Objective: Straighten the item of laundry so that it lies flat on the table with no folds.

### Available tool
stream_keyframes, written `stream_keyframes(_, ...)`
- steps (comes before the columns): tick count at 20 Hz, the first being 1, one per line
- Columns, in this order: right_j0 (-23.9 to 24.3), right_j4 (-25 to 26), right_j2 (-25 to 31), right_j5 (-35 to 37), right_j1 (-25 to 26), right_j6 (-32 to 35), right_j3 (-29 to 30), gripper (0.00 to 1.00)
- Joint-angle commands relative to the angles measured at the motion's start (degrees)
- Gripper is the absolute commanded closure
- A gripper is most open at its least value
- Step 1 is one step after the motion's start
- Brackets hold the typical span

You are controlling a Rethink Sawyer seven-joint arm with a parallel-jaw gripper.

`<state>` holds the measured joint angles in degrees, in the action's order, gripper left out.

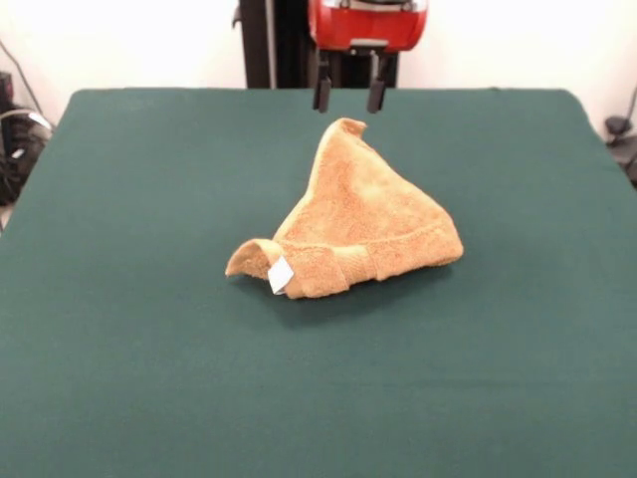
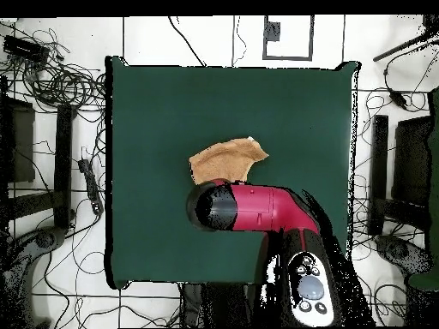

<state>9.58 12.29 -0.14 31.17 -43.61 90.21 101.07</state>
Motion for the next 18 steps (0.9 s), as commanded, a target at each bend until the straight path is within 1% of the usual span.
stream_keyframes(1, -2.6, 3.2, 0.6, -0.3, 2.8, 5.9, -1.2, 0.00)
stream_keyframes(6, -2.1, 1.5, 0.8, -1.3, 2.9, 7.7, -0.7, 0.00)
stream_keyframes(10, -0.7, -0.7, 1.5, -7.9, 5.0, 11.2, 1.4, 0.00)
stream_keyframes(13, 2.1, -1.8, 4.3, -14.9, 5.5, 11.6, 4.3, 0.00)
stream_keyframes(15, 3.7, -3.6, 6.0, -18.2, 5.6, 13.1, 5.9, 0.00)
stream_keyframes(18, 4.7, -7.1, 7.2, -21.1, 5.7, 16.1, 6.9, 0.00)
